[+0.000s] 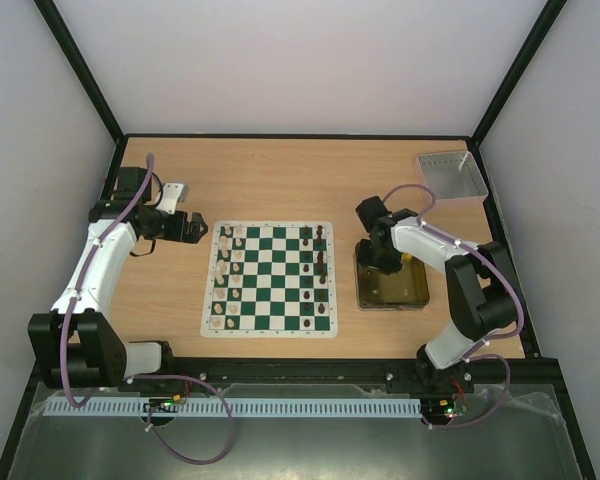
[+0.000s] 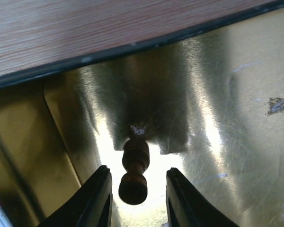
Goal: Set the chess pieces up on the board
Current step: Pick up the chess piece from the storage box.
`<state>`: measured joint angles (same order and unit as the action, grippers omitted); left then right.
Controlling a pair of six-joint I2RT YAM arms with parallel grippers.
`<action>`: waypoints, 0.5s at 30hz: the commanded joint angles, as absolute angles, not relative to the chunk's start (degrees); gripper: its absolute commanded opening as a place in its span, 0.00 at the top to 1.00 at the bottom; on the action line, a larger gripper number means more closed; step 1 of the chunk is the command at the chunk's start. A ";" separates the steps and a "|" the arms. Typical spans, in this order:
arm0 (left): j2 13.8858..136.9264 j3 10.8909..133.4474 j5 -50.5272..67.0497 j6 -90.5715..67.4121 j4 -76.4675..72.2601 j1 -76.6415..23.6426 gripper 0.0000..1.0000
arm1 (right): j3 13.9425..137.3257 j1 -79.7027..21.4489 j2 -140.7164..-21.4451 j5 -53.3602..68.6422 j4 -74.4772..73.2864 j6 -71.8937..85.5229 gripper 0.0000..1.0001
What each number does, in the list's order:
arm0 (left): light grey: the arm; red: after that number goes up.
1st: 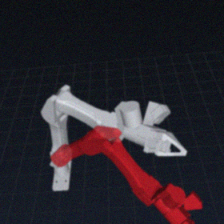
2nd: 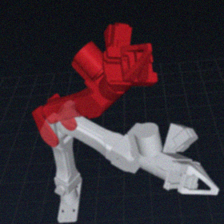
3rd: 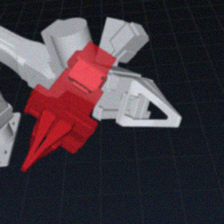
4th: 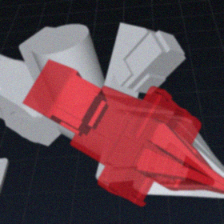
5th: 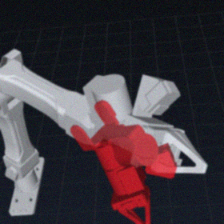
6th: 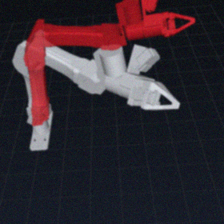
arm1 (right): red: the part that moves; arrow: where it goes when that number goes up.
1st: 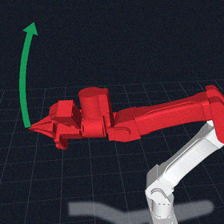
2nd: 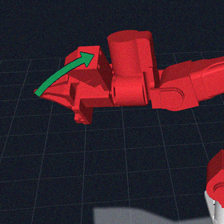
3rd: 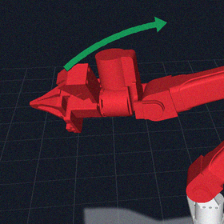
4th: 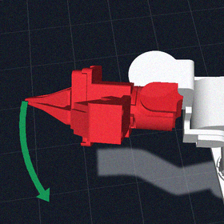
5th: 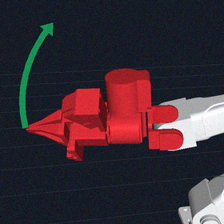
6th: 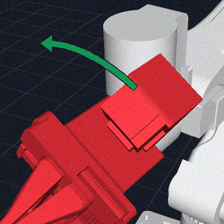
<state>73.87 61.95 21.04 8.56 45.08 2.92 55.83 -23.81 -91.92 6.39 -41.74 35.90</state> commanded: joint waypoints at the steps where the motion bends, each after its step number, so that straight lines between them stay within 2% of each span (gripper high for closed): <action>1: 74.10 62.01 21.70 8.44 45.50 3.16 0.01 | 55.17 -22.82 -93.21 5.10 -40.75 34.90 0.72; 7: 74.06 62.12 21.45 8.52 45.53 3.16 0.01 | 54.98 -22.69 -92.80 4.29 -42.00 35.32 0.91; 15: 74.45 62.23 21.62 8.36 45.28 3.16 0.01 | 56.02 -22.80 -88.99 1.56 -45.69 35.15 0.94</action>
